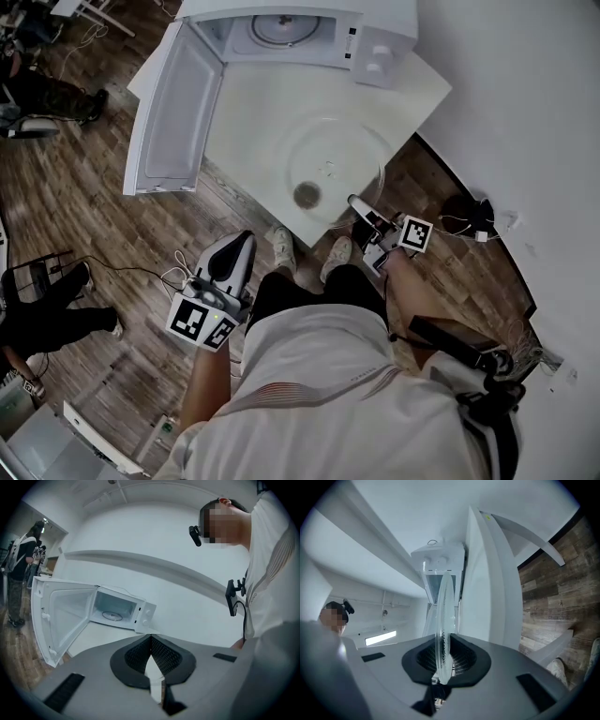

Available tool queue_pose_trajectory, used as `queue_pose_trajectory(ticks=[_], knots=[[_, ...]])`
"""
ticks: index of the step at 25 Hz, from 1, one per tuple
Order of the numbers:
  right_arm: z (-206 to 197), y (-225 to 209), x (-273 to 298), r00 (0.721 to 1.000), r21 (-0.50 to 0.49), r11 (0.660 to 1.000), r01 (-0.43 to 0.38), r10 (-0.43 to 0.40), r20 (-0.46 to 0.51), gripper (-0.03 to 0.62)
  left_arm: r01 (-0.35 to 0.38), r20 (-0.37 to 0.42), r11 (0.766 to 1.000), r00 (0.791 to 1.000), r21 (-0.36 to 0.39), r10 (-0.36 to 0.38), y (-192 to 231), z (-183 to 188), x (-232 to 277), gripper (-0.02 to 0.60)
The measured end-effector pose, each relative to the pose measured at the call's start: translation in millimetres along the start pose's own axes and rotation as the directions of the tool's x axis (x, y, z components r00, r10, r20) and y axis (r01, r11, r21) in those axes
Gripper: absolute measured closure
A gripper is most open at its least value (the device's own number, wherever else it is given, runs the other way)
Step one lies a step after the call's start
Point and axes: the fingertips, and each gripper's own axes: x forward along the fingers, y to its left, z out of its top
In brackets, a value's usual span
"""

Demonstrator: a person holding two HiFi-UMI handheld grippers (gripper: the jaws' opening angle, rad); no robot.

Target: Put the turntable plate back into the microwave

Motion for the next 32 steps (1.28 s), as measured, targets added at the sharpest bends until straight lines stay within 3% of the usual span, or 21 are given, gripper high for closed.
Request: queue_pose_trajectory(ticks=[8, 15, 19, 25, 32], knots=[[8, 42, 38, 0.995, -0.02, 1.0, -0.011, 0.013, 0.095, 0.565, 0.082, 0.039, 0.997, 0.996, -0.011, -0.081, 25, 23, -5, 0.571], [17, 62, 86, 0.977, 0.021, 1.0, -0.016, 0.011, 0.214, 0.566, 0.151, 0.05, 0.987, 0.987, 0.063, -0.154, 60, 49, -10, 0.571], [26, 67, 116, 0.966, 0.032, 0.999, 0.002, -0.01, 0.257, 0.566, 0.174, 0.066, 0.983, 0.982, 0.065, -0.178, 79, 57, -14, 0.571], [50, 59, 162, 0.954, 0.066, 0.998, 0.005, -0.025, 0.298, 0.565, 0.141, 0.07, 0.989, 0.987, 0.035, -0.143, 99, 53, -16, 0.571], [98, 37, 222, 0.927, 0.097, 0.994, 0.043, -0.076, 0.366, 0.565, 0.017, 0.102, 1.0, 0.995, -0.008, -0.016, 117, 54, -17, 0.571]])
